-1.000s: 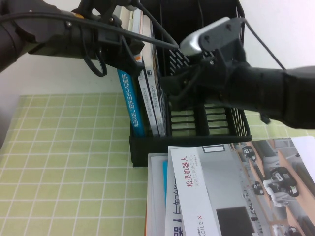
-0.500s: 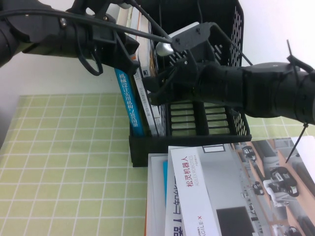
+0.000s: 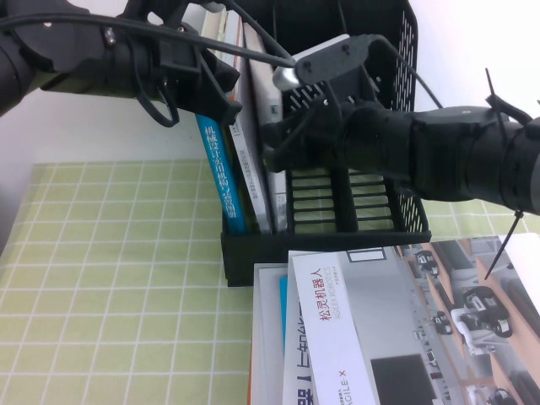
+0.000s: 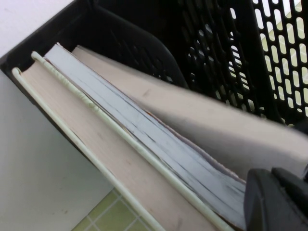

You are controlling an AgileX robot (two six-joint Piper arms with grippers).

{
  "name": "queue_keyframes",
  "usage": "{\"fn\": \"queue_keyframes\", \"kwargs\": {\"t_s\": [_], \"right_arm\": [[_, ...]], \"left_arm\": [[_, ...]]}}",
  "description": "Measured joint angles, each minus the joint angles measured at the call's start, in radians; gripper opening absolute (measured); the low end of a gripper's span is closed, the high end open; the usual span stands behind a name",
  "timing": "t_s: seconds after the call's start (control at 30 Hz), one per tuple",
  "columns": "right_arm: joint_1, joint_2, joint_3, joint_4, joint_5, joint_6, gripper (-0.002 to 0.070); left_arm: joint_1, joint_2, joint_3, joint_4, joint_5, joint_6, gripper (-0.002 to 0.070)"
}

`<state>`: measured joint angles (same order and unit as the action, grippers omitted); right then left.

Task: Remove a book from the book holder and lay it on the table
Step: Pick up the right side book from the book shelf, then place the picked book on the book

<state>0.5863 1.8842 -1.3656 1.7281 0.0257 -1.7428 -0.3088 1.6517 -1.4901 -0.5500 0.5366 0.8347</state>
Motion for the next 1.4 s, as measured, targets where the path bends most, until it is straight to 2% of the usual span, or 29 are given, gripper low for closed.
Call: {"fn": "queue_keyframes", "kwargs": {"t_s": [0.13,0.5,0.6,0.7,0.9,1.13,1.4], "right_arm": [[0.000,0.000,0.000,0.003,-0.061,0.034,0.0345],[0.000,0.132,-0.105,0.005,-0.012,0.041,0.0334],[0.000,0.152,-0.132,0.005,-0.006,0.041,0.0269],[0.000,0.151,-0.141,0.005,-0.013,0.043,0.0123],[-0.002,0.100,-0.139,0.013,-0.006,0.050,0.0120],[-0.010,-0.117,-0.134,0.011,0.061,0.090,0.0120],[-0.010,-0.351,-0.134,0.003,0.128,0.098,0.0120]], "left_arm": [[0.000,0.002,0.000,0.000,0.000,-0.003,-0.0003],[0.000,0.002,0.000,0.000,0.000,-0.003,-0.0003],[0.000,0.002,0.000,0.000,0.000,-0.003,-0.0003],[0.000,0.002,0.000,-0.011,0.000,-0.003,-0.0003],[0.000,0.004,0.000,-0.027,0.000,-0.003,-0.0003],[0.002,-0.008,0.000,-0.051,0.005,-0.003,-0.0003],[0.008,-0.172,0.006,-0.029,0.083,-0.097,-0.0003]]}}
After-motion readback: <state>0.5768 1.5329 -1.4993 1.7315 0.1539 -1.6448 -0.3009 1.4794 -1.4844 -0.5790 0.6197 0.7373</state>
